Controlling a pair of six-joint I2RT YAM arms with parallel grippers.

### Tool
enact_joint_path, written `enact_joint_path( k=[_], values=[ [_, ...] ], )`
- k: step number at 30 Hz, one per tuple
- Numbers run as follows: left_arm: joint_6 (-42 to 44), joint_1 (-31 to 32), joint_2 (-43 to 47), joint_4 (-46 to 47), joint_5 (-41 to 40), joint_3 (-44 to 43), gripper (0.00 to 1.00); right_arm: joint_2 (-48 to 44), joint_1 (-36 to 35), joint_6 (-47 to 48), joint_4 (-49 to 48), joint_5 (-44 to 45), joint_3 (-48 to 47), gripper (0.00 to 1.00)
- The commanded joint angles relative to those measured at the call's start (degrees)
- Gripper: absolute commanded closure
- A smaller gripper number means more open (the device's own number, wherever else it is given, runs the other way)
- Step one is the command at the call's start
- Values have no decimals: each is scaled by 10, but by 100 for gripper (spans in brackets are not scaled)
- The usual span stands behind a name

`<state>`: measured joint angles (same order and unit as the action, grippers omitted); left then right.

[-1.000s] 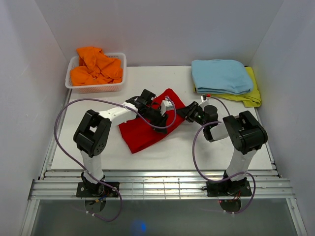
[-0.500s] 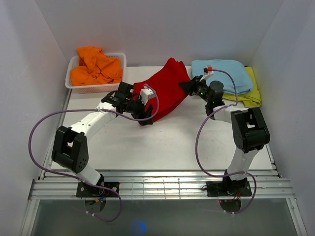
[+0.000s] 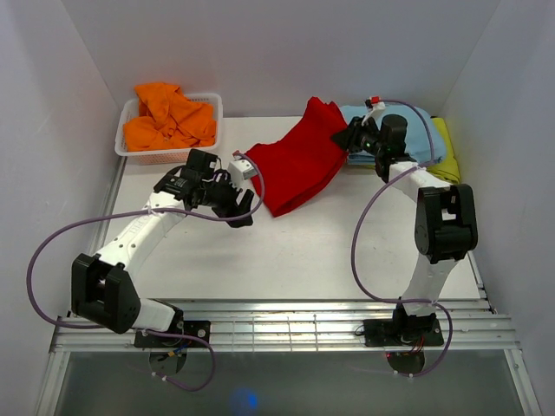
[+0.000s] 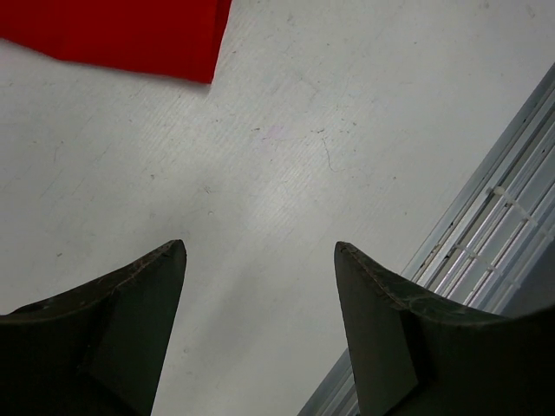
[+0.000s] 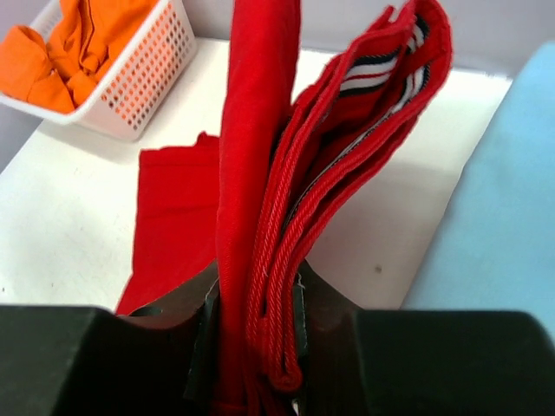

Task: Fold and stack the trousers
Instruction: Neatly place the folded trousers to the corner

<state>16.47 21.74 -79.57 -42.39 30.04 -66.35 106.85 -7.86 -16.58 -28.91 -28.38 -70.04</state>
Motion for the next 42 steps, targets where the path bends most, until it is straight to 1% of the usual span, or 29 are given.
enact_joint_path(
  k=[1, 2, 5, 11, 12, 16, 21, 26, 32, 35, 37, 42],
  values=[
    [-4, -2, 26, -1, -5, 13, 20, 3, 14, 21, -20, 22, -113, 92],
    [-4, -2, 27, 1, -2, 15, 20, 8, 18, 17, -19, 25, -150, 92],
    [-4, -2, 27, 9, 0, 17, 20, 29, 24, -1, -27, 30, -208, 92],
    [2, -2, 40, 19, -1, 34, 20, 64, 27, -30, -35, 62, -286, 92],
    [1, -2, 44, 20, -1, 37, 20, 76, 27, -32, -31, 63, -314, 92],
    [1, -3, 54, 21, -2, 49, 20, 100, 35, -39, -19, 77, -372, 92],
    [-2, -4, 61, 26, -2, 62, 20, 117, 48, -46, -4, 74, -422, 92],
    [-6, -5, 60, 30, 1, 63, 20, 132, 58, -57, 31, 77, -486, 92],
    [-11, -5, 59, 35, 8, 68, 20, 109, 67, -95, 80, 111, -504, 92],
    [-12, -5, 60, 37, 9, 70, 20, 100, 73, -127, 87, 112, -504, 92],
    [-13, -5, 60, 38, 10, 73, 20, 99, 98, -152, 89, 114, -509, 92],
    [-14, -5, 63, 38, 11, 75, 20, 100, 117, -198, 94, 117, -528, 92]
  ],
)
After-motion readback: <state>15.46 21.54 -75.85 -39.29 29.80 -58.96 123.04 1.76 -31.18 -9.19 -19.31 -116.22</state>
